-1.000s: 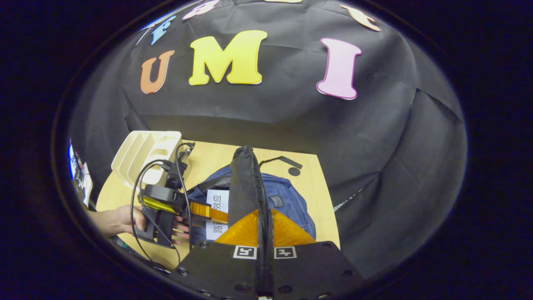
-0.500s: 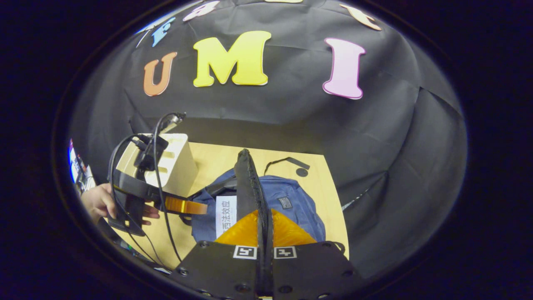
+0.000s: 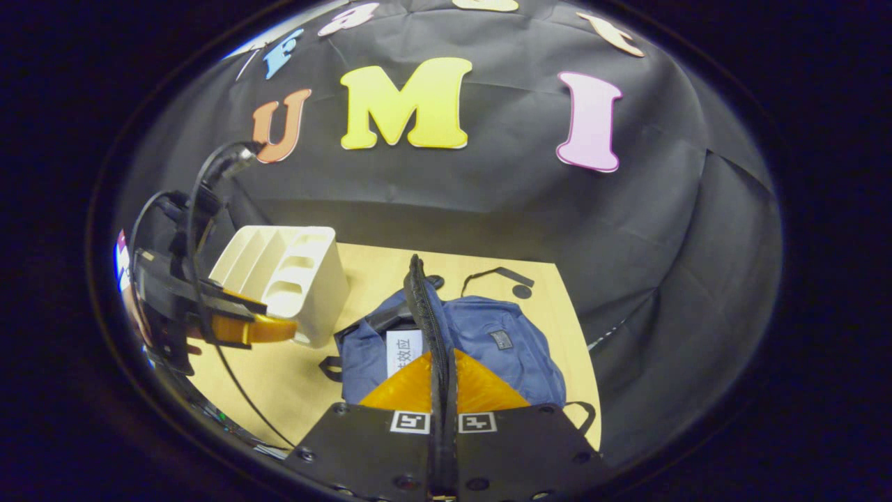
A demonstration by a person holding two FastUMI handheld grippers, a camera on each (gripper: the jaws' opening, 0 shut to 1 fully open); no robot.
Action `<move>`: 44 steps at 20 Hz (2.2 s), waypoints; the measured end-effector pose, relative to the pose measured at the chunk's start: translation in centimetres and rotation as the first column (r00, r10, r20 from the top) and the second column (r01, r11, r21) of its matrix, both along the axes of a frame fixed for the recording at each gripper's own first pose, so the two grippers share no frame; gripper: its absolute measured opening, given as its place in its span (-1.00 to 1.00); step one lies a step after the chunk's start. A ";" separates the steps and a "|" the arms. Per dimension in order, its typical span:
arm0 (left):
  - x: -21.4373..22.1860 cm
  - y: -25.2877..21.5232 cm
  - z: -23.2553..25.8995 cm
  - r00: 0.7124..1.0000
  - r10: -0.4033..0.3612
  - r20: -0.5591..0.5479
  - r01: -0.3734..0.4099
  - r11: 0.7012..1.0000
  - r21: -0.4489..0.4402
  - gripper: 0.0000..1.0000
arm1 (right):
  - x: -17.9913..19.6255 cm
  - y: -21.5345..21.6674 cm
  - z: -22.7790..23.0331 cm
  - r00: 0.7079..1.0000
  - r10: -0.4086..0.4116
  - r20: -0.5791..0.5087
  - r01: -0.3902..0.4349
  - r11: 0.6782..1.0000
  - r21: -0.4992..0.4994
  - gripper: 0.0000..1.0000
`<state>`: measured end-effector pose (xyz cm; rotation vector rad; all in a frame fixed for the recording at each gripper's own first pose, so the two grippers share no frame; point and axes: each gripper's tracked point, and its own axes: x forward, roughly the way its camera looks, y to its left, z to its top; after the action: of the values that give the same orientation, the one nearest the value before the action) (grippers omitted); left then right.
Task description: Open the schoolbag, grab two books from the bookshelf and put them into the schoolbag.
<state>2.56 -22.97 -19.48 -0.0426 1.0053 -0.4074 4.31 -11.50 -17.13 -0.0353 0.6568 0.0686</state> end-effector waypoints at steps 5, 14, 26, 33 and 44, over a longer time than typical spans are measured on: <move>1.6 5.5 7.4 0.958 0.144 0.248 -0.130 0.989 -0.073 0.93 | -0.7 3.6 -0.2 1.000 0.019 0.010 -0.019 0.999 0.027 -0.84; 2.4 15.3 18.4 0.804 0.340 0.487 -0.285 0.940 -0.186 0.96 | -1.6 8.9 1.7 0.994 0.030 0.105 -0.040 0.995 0.090 0.58; 3.7 18.7 30.2 0.586 0.345 0.734 -0.291 0.934 -0.207 0.98 | -1.1 11.2 20.1 0.798 -0.037 0.601 0.009 0.999 0.049 0.89; 2.9 16.5 31.9 0.566 0.318 0.761 -0.253 0.945 -0.207 0.95 | -1.3 11.6 25.7 0.729 -0.088 0.678 0.010 0.993 0.118 0.93; 2.5 16.6 30.8 0.574 0.320 0.753 -0.263 0.944 -0.201 0.96 | -1.7 12.3 25.8 0.745 -0.107 0.659 0.034 0.992 0.122 0.93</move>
<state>5.02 -6.37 11.33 -0.0833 0.0903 -0.1113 2.65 0.84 8.72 0.0645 -0.0730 0.0121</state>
